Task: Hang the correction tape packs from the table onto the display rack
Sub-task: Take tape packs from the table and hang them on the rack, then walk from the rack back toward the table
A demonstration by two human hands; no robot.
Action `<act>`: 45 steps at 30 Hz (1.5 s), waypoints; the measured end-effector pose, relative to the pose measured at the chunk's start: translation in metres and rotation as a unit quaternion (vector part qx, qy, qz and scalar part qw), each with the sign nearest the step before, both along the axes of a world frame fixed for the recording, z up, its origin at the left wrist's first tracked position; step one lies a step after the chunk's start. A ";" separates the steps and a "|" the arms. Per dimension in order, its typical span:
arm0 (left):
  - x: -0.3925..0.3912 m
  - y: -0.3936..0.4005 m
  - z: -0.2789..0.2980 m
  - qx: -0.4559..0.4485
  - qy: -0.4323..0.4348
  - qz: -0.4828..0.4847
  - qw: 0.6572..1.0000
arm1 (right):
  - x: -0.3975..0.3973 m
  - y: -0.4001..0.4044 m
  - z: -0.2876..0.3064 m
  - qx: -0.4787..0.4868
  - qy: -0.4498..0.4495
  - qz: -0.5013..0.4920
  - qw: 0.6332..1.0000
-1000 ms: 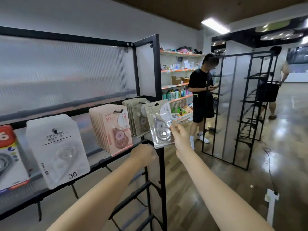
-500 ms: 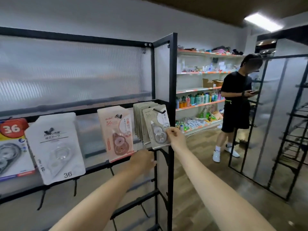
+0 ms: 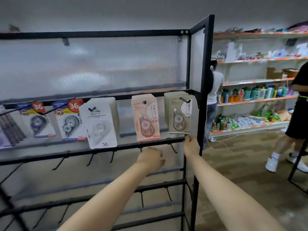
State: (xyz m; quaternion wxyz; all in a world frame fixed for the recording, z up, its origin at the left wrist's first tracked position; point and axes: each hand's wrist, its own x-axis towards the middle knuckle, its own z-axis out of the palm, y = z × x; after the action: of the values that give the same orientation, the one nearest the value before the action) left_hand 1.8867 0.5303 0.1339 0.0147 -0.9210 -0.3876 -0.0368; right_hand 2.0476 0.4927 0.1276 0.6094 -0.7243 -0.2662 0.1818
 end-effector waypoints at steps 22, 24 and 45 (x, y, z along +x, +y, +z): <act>-0.446 -0.044 0.006 0.022 0.083 0.412 0.907 | -0.449 0.043 -0.019 -0.031 -0.554 0.517 0.651; -0.509 -0.063 0.003 0.010 0.094 0.455 0.886 | -0.519 0.042 -0.026 -0.034 -0.567 0.553 0.610; -0.977 -0.270 -0.076 -0.114 0.053 0.765 0.631 | -1.085 -0.095 -0.087 0.086 -0.595 0.754 0.264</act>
State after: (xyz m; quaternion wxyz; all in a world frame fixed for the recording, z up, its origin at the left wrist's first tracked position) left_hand 0.9094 0.2603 0.0580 -0.0471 -0.2881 -0.9530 0.0814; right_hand 0.9625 0.3977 0.0407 -0.0723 -0.0459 -0.9949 0.0540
